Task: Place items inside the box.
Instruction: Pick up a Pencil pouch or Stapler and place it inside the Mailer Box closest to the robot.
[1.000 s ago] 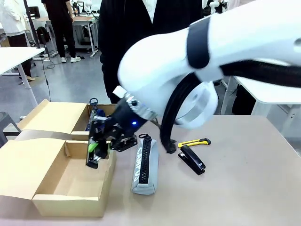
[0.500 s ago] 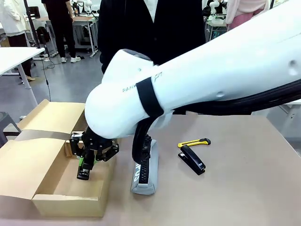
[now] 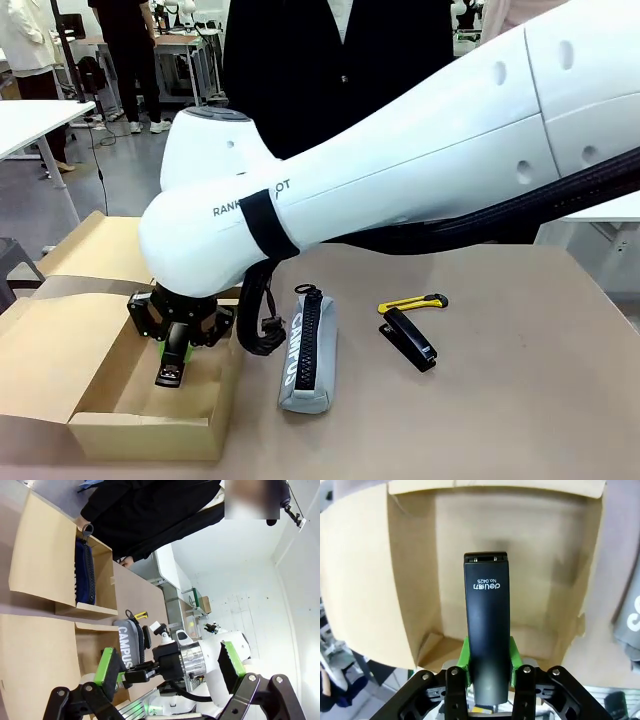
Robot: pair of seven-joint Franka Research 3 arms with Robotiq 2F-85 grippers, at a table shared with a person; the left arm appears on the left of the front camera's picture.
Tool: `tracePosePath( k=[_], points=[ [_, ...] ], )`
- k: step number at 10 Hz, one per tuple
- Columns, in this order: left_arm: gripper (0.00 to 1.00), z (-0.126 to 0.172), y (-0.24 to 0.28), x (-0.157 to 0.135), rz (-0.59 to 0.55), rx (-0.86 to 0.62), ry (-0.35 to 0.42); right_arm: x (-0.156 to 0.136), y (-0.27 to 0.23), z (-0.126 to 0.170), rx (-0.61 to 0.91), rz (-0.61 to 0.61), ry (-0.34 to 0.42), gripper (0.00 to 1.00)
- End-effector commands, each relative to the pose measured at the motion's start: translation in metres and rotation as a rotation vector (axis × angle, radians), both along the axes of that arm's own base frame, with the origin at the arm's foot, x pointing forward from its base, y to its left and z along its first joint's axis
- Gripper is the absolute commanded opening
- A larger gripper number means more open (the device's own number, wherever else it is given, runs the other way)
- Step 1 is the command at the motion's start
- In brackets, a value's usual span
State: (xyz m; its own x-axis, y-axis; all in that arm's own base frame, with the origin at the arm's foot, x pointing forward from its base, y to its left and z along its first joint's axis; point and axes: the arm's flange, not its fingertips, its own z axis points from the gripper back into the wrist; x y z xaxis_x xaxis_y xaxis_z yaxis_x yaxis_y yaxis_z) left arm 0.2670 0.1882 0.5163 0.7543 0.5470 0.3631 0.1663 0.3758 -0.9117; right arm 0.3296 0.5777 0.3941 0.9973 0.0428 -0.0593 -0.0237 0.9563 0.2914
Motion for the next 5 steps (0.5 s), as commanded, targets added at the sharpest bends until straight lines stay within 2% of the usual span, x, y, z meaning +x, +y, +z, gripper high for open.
tracePosePath(
  k=[1, 5],
  points=[
    [1.00, 0.0006, -0.0009, 0.0001, -0.001, -0.007, -0.032, 0.0028, 0.0101, 0.0021, -0.075, -0.047, 0.000, 0.31],
    [1.00, 0.0006, -0.0009, 0.0001, -0.001, -0.007, -0.032, 0.0030, 0.0086, -0.0039, -0.130, -0.071, 0.010, 0.31]
  ],
)
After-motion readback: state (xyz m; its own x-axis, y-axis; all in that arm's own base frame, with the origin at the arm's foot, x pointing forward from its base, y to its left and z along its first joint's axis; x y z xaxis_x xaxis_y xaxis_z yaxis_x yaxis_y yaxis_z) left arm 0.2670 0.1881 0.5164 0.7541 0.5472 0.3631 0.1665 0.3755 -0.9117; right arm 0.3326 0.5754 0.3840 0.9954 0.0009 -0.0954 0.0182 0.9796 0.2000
